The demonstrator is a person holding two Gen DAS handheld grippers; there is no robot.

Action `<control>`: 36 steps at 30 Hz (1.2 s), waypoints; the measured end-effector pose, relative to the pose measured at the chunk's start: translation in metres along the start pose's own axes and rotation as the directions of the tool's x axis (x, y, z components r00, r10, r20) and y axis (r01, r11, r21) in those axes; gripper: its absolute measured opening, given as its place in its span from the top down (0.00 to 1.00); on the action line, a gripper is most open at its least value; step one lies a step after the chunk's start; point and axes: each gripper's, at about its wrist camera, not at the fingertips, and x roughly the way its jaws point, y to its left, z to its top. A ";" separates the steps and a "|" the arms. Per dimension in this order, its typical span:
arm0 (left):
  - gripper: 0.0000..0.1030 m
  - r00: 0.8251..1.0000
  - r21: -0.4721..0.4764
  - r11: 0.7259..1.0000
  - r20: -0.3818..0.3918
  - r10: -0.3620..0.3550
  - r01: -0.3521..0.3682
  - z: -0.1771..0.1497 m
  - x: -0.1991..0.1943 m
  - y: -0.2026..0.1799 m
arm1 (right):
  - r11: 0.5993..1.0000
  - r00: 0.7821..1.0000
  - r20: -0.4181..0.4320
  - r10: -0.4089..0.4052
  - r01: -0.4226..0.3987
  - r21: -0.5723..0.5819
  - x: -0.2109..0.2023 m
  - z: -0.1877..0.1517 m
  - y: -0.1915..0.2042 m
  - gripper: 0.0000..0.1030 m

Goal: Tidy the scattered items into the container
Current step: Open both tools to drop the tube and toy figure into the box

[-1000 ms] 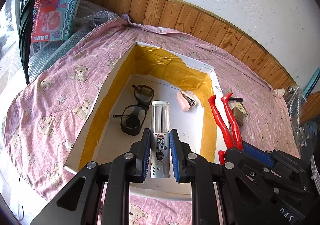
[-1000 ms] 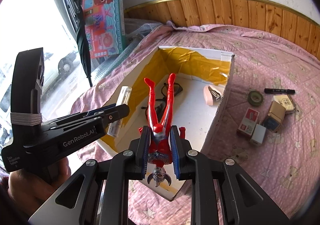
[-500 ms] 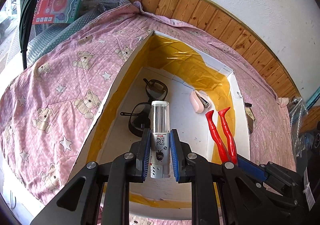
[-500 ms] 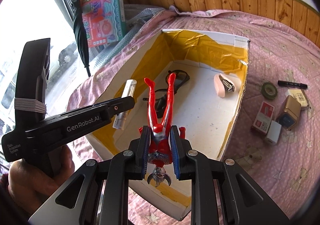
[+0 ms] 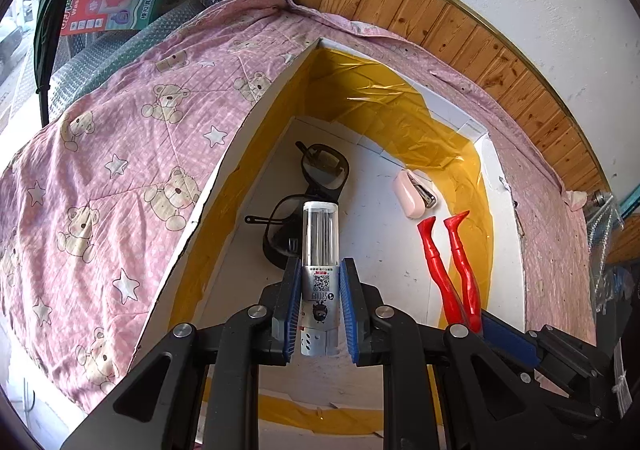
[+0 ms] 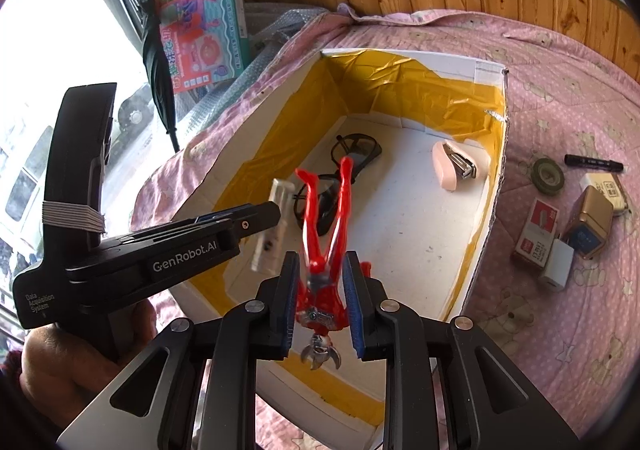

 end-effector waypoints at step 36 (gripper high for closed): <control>0.62 0.996 0.182 0.980 -0.009 -0.084 0.084 -0.017 -0.017 -0.124 | 0.955 0.981 0.195 0.018 -0.074 0.286 -0.087 -0.037 -0.116 0.68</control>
